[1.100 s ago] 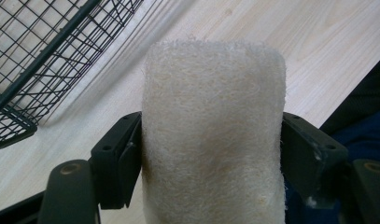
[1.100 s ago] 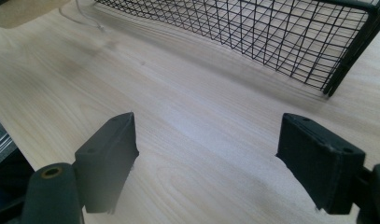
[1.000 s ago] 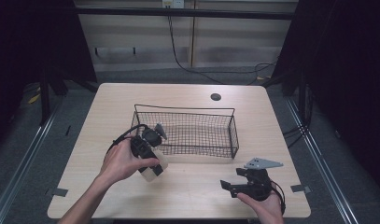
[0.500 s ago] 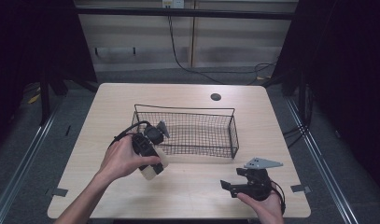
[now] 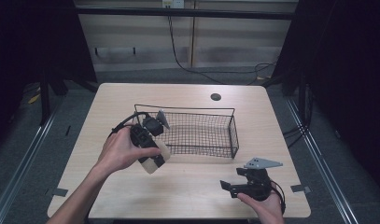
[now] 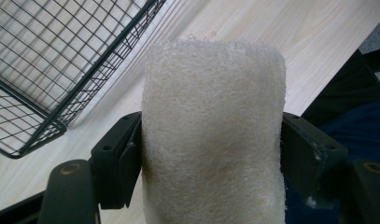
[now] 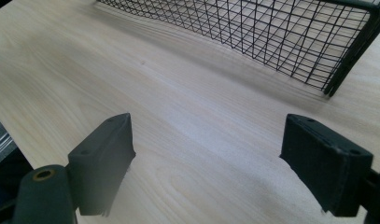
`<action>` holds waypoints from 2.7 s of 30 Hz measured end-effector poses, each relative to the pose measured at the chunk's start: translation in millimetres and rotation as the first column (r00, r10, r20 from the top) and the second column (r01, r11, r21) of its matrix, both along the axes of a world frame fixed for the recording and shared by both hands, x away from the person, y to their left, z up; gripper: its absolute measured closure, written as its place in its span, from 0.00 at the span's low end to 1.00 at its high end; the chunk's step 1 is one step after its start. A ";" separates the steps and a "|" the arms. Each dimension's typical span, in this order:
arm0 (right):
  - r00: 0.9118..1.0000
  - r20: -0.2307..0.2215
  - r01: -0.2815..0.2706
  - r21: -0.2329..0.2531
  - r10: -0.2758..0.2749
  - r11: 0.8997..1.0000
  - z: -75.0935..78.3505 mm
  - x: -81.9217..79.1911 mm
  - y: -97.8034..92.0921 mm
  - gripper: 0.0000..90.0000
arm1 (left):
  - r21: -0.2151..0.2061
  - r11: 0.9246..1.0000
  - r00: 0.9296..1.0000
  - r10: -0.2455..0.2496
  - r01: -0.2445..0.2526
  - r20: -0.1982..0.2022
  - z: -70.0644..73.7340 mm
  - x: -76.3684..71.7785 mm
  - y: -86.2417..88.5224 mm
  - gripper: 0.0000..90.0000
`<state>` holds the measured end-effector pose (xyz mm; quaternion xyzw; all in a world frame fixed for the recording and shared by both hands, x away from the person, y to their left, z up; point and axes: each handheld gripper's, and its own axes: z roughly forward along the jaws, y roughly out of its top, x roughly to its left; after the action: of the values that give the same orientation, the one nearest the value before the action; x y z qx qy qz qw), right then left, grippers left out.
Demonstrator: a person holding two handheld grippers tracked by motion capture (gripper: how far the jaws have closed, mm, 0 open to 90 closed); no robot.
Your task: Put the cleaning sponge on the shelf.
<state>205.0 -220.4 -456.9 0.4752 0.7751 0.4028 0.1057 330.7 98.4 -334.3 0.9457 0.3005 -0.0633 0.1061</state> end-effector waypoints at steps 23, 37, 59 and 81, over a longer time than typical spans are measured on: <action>1.000 -0.005 -0.001 -0.006 0.001 1.000 -0.7 0.4 0.6 0.18 | -0.052 0.999 1.000 0.001 0.000 0.021 41.7 13.0 -0.7 0.31; 1.000 -0.006 -0.001 -0.002 0.001 1.000 -0.7 0.2 0.2 0.17 | -0.082 0.982 0.985 0.171 -0.169 0.018 44.8 40.0 2.9 0.31; 1.000 -0.006 0.007 -0.011 -0.007 1.000 -1.0 0.0 0.7 0.17 | -0.065 0.891 0.891 0.452 -0.450 0.033 36.3 70.9 25.4 0.31; 1.000 -0.011 -0.002 -0.011 0.002 1.000 -1.4 0.1 1.0 0.17 | -0.030 0.841 0.842 0.540 -0.540 -0.002 7.3 94.5 28.3 0.31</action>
<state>205.1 -219.4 -458.3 0.4760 0.7783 0.3962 0.1038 425.2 126.7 -327.0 0.8216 0.5530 -0.0323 0.1345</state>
